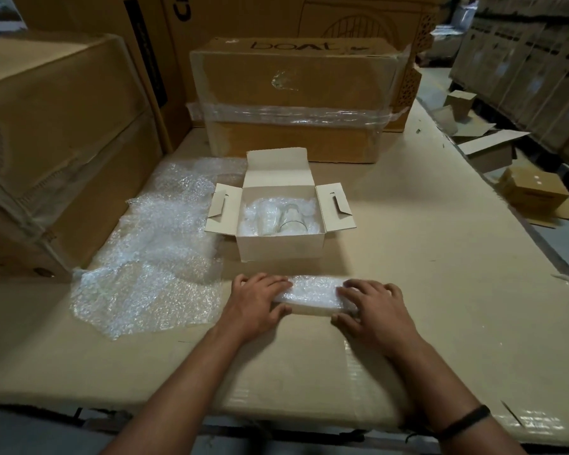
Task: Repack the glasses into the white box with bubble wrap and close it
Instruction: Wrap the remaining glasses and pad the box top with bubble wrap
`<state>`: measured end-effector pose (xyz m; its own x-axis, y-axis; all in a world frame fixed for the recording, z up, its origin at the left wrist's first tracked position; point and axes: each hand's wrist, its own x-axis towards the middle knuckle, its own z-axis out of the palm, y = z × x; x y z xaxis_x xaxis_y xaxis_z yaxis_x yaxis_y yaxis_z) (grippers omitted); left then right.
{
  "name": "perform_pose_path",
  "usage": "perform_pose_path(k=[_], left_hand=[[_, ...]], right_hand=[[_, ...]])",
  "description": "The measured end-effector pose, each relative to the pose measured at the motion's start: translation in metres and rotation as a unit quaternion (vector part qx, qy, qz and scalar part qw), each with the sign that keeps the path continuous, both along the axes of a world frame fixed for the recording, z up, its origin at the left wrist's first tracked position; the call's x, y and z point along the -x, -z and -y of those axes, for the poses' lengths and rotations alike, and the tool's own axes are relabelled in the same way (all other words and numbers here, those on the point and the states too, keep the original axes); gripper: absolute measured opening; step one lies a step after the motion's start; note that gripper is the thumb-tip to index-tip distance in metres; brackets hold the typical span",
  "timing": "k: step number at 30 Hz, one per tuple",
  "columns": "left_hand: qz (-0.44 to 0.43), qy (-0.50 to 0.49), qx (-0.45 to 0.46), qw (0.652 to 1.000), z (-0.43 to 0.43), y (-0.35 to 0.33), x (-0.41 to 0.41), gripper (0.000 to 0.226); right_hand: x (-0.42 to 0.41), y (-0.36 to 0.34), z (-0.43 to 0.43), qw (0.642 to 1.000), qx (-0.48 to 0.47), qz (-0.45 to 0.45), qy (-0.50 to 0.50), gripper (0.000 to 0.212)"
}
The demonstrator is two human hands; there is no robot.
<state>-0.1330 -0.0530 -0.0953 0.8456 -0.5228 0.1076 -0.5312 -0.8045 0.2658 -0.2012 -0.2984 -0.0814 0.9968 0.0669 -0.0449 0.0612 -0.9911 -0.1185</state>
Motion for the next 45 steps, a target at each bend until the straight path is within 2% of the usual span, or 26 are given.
perform_pose_path(k=[2, 5, 8, 12, 14, 17, 22, 25, 28, 30, 33, 35, 37, 40, 45], left_hand=[[0.034, -0.009, 0.031, 0.999, 0.001, 0.003, -0.001, 0.043], [0.046, -0.03, 0.052, 0.997, 0.002, 0.006, 0.003, 0.035], [0.06, -0.048, 0.074, 0.994, 0.0, 0.004, 0.006, 0.032], [0.081, -0.027, 0.1, 0.991, -0.006, 0.004, 0.002, 0.038], [0.096, -0.015, 0.112, 0.989, -0.01, 0.005, -0.005, 0.04], [0.116, 0.016, 0.162, 0.98, -0.01, 0.003, -0.011, 0.042], [0.192, 0.082, 0.222, 0.952, 0.0, -0.006, -0.016, 0.048], [0.221, 0.072, 0.243, 0.942, 0.007, -0.02, -0.028, 0.045], [0.252, 0.042, 0.253, 0.933, 0.006, -0.036, -0.043, 0.041], [0.253, -0.005, 0.269, 0.929, 0.003, -0.049, -0.067, 0.037], [0.217, -0.108, 0.267, 0.932, 0.008, -0.067, -0.118, 0.04], [0.211, -0.133, 0.25, 0.935, 0.015, -0.077, -0.152, 0.037], [0.191, -0.106, 0.212, 0.952, 0.026, -0.085, -0.182, 0.028], [0.168, -0.038, 0.104, 0.98, 0.044, -0.089, -0.213, 0.019], [0.133, 0.1, -0.018, 0.986, 0.064, -0.09, -0.24, 0.034]], right_hand=[[-0.005, -0.003, 0.003, 1.0, 0.014, 0.004, -0.003, 0.062], [-0.013, -0.009, 0.004, 0.999, 0.035, -0.034, -0.023, 0.062], [-0.024, -0.018, 0.004, 0.997, 0.051, -0.057, -0.031, 0.057], [-0.044, -0.027, 0.004, 0.998, 0.055, -0.014, -0.004, 0.033], [-0.055, -0.028, 0.0, 0.998, 0.06, 0.024, 0.016, 0.028], [-0.071, -0.036, -0.005, 0.988, 0.034, 0.137, 0.059, 0.027], [-0.1, -0.066, -0.022, 0.942, -0.032, 0.308, 0.126, 0.035], [-0.109, -0.083, -0.028, 0.914, -0.067, 0.372, 0.145, 0.034], [-0.11, -0.088, -0.026, 0.897, -0.063, 0.41, 0.153, 0.035], [-0.114, -0.087, -0.023, 0.901, -0.056, 0.401, 0.153, 0.03], [-0.12, -0.078, -0.024, 0.926, -0.049, 0.355, 0.119, 0.023], [-0.122, -0.073, -0.03, 0.94, -0.046, 0.329, 0.083, 0.023], [-0.125, -0.069, -0.038, 0.95, -0.054, 0.299, 0.065, 0.026], [-0.133, -0.064, -0.046, 0.965, -0.052, 0.252, 0.043, 0.031], [-0.149, -0.062, -0.047, 0.986, -0.062, 0.146, 0.045, 0.026]])
